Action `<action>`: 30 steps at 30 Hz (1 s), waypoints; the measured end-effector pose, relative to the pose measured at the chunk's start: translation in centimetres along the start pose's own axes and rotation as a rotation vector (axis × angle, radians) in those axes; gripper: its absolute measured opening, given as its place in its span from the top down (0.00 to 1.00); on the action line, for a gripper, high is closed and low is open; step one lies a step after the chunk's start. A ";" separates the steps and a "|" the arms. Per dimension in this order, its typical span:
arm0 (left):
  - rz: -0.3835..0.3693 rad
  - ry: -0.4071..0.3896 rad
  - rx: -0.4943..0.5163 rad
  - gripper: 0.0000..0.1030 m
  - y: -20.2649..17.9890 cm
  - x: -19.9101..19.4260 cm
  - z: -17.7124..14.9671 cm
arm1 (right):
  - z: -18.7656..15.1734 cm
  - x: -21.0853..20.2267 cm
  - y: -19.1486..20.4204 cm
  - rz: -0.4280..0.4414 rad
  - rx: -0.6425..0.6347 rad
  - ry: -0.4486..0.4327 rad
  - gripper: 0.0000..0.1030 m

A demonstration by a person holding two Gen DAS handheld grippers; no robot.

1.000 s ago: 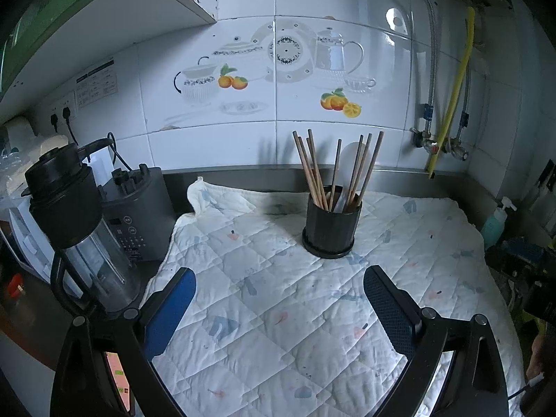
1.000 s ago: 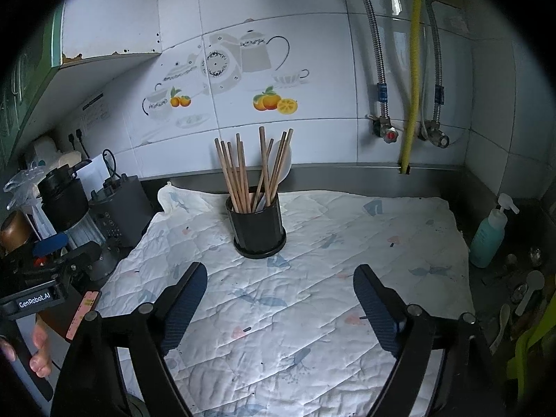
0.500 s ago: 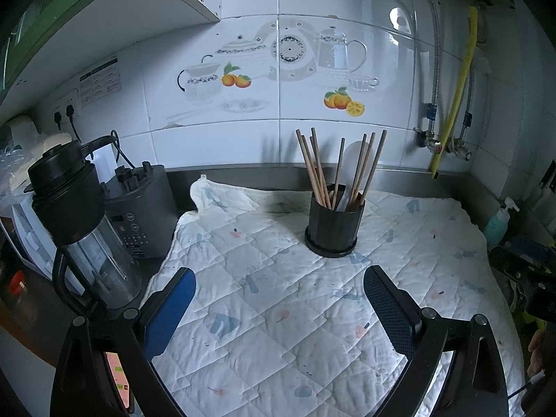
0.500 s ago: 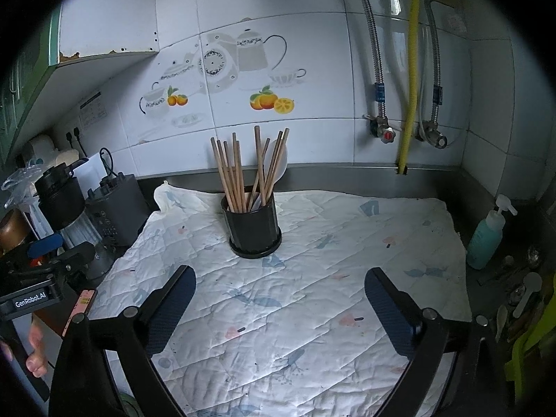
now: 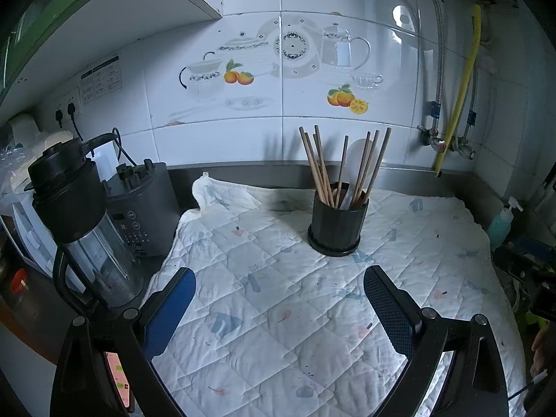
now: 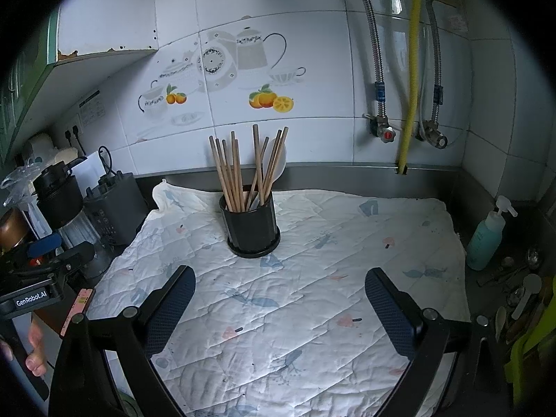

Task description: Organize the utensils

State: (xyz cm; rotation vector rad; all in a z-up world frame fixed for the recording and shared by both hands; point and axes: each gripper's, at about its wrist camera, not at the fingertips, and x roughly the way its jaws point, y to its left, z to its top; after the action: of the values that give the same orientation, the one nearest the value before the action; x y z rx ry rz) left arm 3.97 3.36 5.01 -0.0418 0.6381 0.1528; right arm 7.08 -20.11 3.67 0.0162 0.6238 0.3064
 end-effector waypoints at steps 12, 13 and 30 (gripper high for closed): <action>0.000 0.012 0.016 0.00 -0.1 0.4 -0.1 | -0.4 0.4 0.1 0.000 -0.017 0.020 0.00; 0.001 0.012 0.019 0.00 -0.2 0.4 -0.1 | -0.4 0.4 0.1 -0.003 -0.017 0.019 0.00; -0.010 0.010 0.042 0.00 -0.7 0.2 -0.2 | -0.3 0.7 0.3 0.006 -0.029 0.027 0.00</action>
State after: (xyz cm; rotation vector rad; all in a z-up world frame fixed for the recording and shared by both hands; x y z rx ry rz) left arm 4.08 2.71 4.73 -0.0054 0.6506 0.1299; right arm 7.32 -19.69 3.06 -0.0135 0.6465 0.3221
